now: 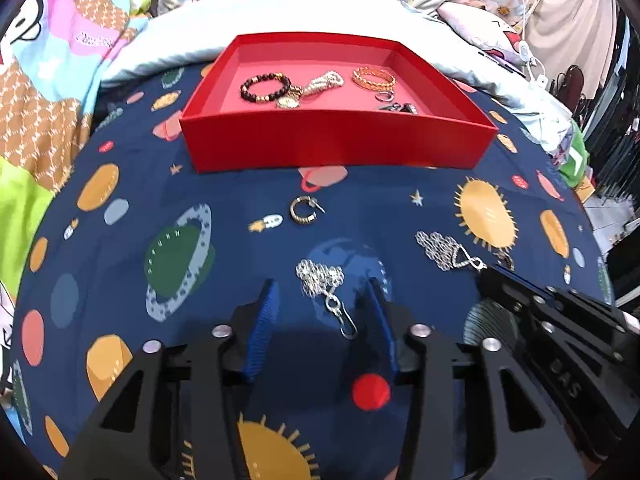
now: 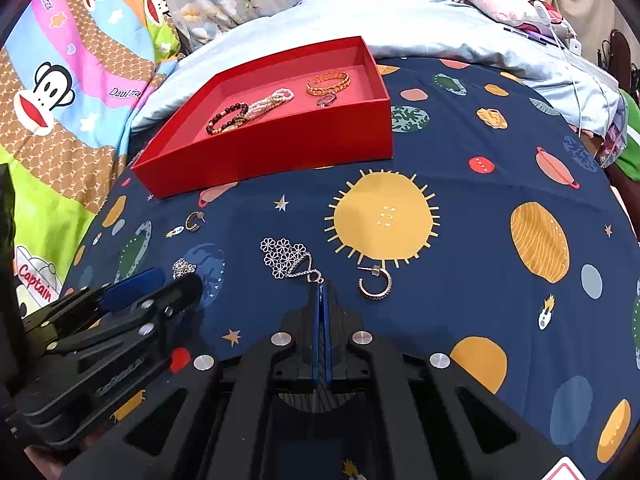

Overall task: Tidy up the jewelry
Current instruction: 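Grasp the silver chain with the left tool while the right tool holds the flower necklace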

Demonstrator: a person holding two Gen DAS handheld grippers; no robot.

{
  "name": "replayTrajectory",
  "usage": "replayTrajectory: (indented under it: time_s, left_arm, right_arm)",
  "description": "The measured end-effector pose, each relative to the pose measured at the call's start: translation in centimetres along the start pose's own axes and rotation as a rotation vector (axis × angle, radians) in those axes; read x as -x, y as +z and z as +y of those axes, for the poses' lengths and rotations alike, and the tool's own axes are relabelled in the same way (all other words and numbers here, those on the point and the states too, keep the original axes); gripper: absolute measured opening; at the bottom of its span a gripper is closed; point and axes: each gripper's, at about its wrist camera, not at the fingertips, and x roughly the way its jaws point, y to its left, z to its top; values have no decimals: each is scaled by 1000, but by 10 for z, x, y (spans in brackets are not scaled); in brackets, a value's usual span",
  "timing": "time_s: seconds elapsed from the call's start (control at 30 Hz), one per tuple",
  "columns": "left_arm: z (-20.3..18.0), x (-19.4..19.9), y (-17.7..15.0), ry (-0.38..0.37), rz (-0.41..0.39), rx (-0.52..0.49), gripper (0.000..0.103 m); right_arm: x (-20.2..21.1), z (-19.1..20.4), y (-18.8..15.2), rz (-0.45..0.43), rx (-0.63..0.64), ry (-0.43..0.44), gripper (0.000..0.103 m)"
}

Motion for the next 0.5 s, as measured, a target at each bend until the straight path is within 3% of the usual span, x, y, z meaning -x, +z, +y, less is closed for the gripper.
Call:
replayTrajectory:
  time_s: [0.17, 0.37, 0.5]
  left_arm:
    - [-1, -1, 1, 38, -17, -19, 27]
    - [3, -1, 1, 41, -11, -13, 7]
    - [5, 1, -1, 31, -7, -9, 6]
  right_arm:
    - [0, 0, 1, 0, -7, 3, 1]
    - [6, 1, 2, -14, -12, 12, 1]
    - [15, 3, 4, -32, -10, 19, 1]
